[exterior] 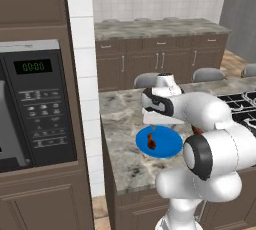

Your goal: Place the chicken drumstick on the plate and place the cucumber on the same plate.

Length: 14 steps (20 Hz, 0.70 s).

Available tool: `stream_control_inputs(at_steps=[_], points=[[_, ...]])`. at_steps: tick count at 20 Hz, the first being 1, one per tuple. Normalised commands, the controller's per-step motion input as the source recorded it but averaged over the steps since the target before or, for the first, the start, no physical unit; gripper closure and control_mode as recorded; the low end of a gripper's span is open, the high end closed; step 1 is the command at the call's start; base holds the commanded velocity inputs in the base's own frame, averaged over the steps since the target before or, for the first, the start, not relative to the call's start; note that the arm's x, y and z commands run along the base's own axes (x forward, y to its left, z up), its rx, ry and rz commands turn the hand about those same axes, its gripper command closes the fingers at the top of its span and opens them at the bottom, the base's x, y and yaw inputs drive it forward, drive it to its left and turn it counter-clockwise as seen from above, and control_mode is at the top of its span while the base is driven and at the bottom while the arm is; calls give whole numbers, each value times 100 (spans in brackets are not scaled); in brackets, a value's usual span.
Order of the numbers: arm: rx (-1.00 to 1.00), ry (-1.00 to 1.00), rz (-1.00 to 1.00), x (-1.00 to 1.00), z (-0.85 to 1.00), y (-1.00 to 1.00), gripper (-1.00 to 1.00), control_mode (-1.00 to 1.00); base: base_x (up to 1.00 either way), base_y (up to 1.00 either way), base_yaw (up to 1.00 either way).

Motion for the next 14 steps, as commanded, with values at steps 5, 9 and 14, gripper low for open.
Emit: stream_control_inputs(at_steps=[5, 9, 14], points=[[0, 0, 22, -32, 41, -46, -100, -100, 0, 0, 0], [0, -3, 25, -33, 32, -53, -100, -100, 0, 0, 0], [0, -1, 23, -29, 32, -56, -100, -100, 0, 0, 0]])
